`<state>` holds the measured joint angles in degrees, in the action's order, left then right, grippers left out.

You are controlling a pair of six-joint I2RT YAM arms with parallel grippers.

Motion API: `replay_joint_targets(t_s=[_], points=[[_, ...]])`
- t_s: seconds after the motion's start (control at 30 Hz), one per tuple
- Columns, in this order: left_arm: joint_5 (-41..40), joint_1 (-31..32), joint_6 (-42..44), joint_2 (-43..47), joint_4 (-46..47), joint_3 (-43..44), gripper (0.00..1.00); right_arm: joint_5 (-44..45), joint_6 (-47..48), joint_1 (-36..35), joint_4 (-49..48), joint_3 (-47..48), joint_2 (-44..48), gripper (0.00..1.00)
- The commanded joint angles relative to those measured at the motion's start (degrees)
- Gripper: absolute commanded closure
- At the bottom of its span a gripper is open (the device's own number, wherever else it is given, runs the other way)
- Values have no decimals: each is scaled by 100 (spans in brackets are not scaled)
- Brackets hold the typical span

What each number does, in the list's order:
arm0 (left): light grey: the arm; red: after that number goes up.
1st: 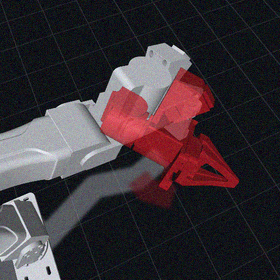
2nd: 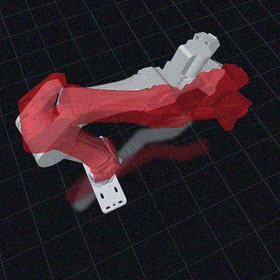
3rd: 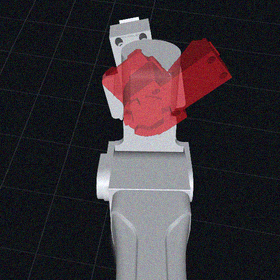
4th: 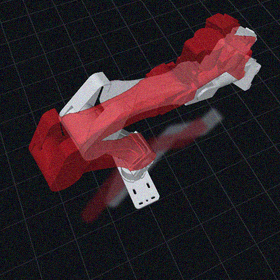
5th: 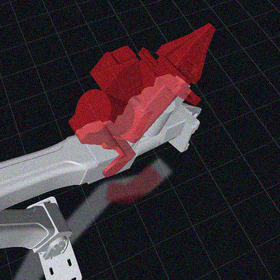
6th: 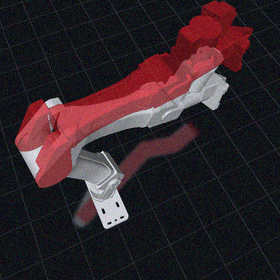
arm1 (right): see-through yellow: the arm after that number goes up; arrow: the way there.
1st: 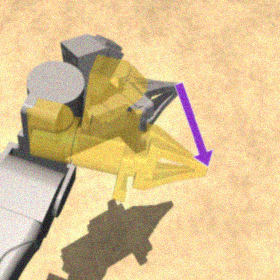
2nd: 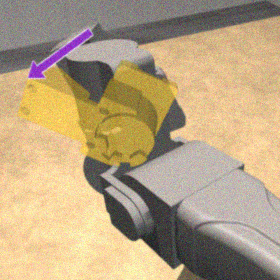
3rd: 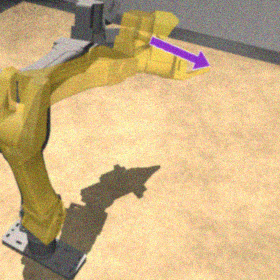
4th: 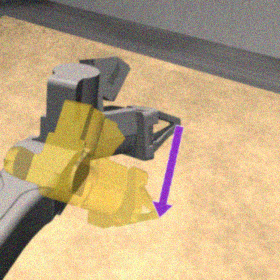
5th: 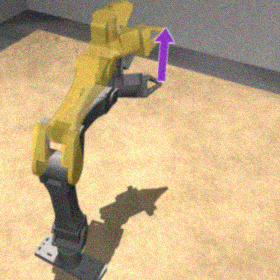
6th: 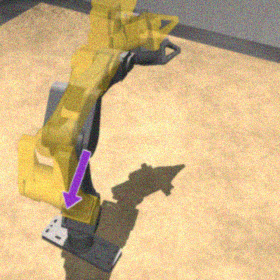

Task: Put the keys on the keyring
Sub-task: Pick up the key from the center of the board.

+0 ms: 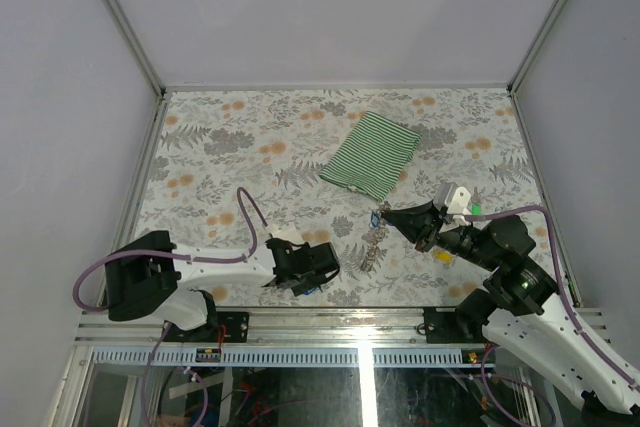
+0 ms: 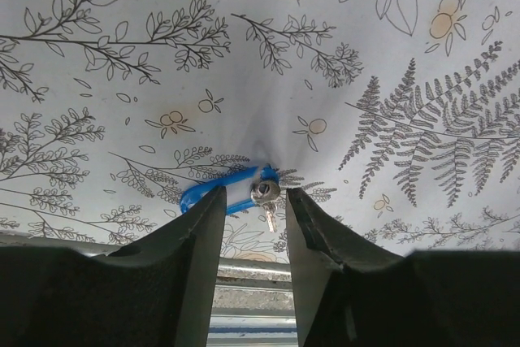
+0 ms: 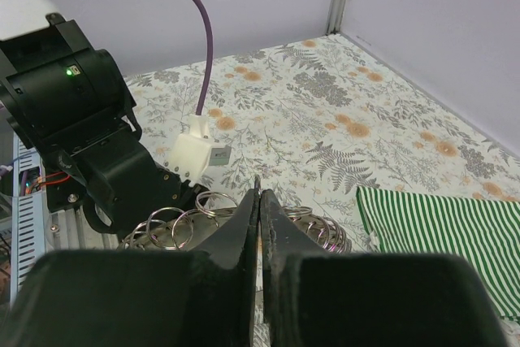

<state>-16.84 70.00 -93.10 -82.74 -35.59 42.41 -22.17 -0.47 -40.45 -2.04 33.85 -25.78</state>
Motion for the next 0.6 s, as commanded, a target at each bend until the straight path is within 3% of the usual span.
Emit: replay_joint_targets(t_s=[0.0,0.37,0.57], points=[[-188,-62,29,-70,44,68,64,-86,-32,-7,-551,54,-3,99],[-187,-127,156,-167,19,158,66,-52,27,-7,-560,24,-31,99],[-317,-124,518,-359,-262,642,66,-41,34,-3,-560,7,-23,99]])
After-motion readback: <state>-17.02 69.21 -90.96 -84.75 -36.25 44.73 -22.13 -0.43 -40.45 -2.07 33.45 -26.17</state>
